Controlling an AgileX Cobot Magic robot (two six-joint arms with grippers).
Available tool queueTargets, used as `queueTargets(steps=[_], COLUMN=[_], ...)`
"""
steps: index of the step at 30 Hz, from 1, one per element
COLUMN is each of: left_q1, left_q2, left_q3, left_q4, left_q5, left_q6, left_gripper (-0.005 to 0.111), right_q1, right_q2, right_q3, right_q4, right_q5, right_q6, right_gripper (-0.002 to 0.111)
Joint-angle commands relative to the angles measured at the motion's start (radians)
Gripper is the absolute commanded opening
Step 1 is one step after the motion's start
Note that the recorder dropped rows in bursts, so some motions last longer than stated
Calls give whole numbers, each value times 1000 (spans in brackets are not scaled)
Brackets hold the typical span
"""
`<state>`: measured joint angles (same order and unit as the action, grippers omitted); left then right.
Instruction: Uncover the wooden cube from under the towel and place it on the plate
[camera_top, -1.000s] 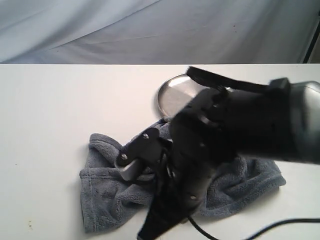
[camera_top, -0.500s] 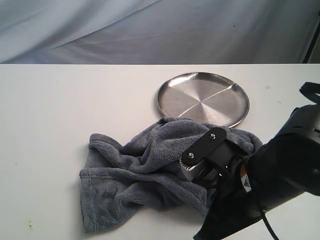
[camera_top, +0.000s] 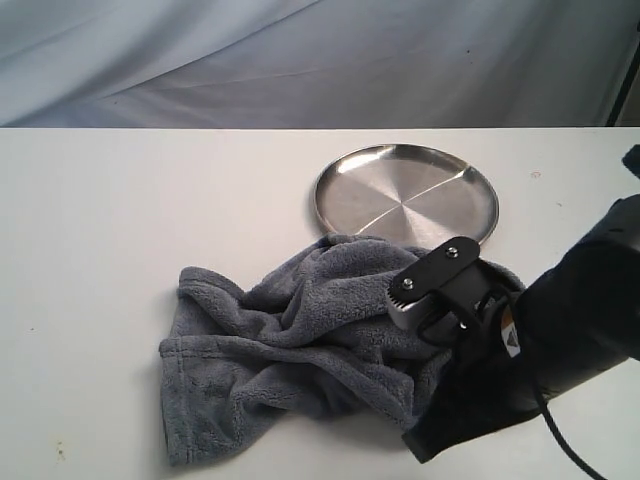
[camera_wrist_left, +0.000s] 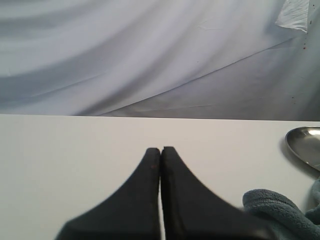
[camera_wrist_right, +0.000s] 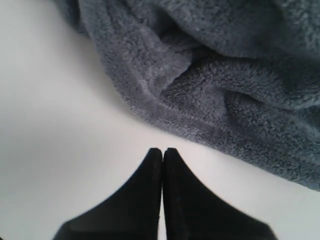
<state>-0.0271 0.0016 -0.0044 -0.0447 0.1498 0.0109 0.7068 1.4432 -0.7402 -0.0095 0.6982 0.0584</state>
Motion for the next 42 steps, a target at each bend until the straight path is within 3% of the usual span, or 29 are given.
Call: queueTargets(steps=[1, 12, 20, 30, 39, 42], left_q1=[-1, -1, -1, -1, -1, -1], left_q2=[-2, -2, -2, -2, -2, -2], left_q3=[4, 4, 4, 4, 4, 4], left_q4=[1, 1, 1, 1, 1, 1], left_q5=[-4, -4, -4, -4, -4, -4], left_q6=[0, -3, -3, -1, -3, -3], left_gripper=[1, 1, 1, 1, 1, 1], right_q1=[-80, -441, -486, -382, -185, -58], right_q2=[-8, -4, 183, 459, 643, 670], right_q3=[-1, -15, -270, -735, -1033, -1088], right_q4=[-13, 3, 10, 21, 21, 21], right_q5=[-23, -369, -245, 208, 371, 351], right_q6=[3, 67, 93, 47, 1, -1], right_gripper=[0, 0, 0, 0, 0, 0])
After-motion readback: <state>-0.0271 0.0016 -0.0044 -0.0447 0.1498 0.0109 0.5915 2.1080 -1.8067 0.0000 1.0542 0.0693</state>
